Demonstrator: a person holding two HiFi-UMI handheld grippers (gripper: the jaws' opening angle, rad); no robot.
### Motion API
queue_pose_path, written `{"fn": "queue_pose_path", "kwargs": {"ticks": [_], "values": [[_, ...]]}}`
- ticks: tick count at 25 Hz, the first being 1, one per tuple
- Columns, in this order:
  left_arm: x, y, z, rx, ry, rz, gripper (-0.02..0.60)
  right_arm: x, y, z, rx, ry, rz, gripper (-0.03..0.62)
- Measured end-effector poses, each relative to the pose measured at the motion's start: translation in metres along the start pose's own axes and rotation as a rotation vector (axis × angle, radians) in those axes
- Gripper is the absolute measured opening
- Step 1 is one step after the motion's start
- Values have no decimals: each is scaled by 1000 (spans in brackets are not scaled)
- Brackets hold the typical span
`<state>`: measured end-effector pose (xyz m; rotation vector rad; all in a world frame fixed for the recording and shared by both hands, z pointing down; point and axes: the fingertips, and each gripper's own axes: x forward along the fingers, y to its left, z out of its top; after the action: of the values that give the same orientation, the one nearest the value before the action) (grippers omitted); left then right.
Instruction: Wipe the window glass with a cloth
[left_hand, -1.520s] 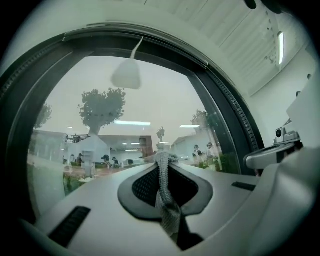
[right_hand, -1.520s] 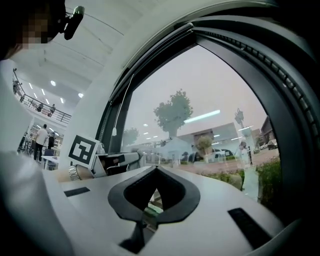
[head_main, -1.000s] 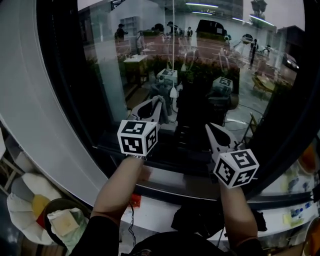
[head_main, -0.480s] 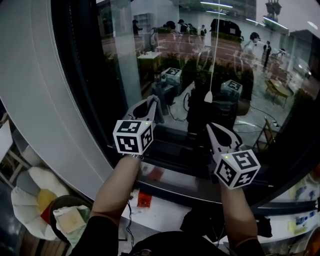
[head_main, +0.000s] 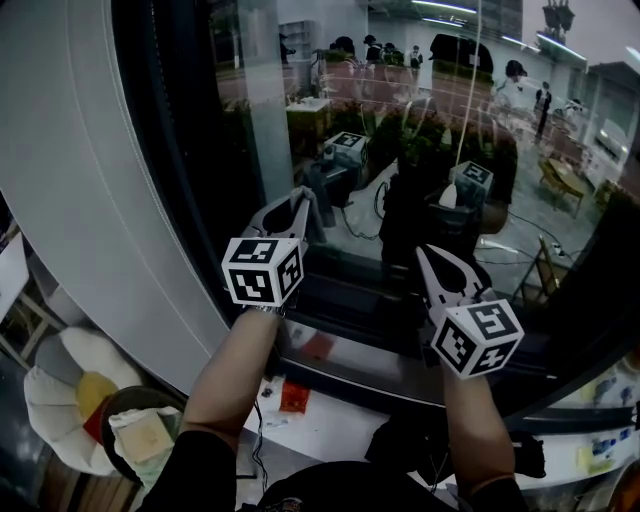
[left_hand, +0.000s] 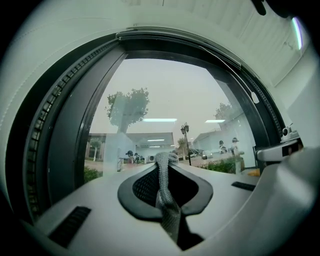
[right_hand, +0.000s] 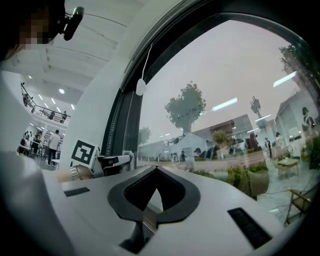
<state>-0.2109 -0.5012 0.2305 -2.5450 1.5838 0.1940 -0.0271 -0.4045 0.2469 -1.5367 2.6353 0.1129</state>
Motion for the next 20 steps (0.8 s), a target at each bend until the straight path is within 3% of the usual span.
{"fn": "queue_pose_path", "kwargs": {"ticks": [20], "values": [[-1, -1, 0, -7, 2, -5, 34, -3, -1, 1, -2, 4, -11, 26]]}}
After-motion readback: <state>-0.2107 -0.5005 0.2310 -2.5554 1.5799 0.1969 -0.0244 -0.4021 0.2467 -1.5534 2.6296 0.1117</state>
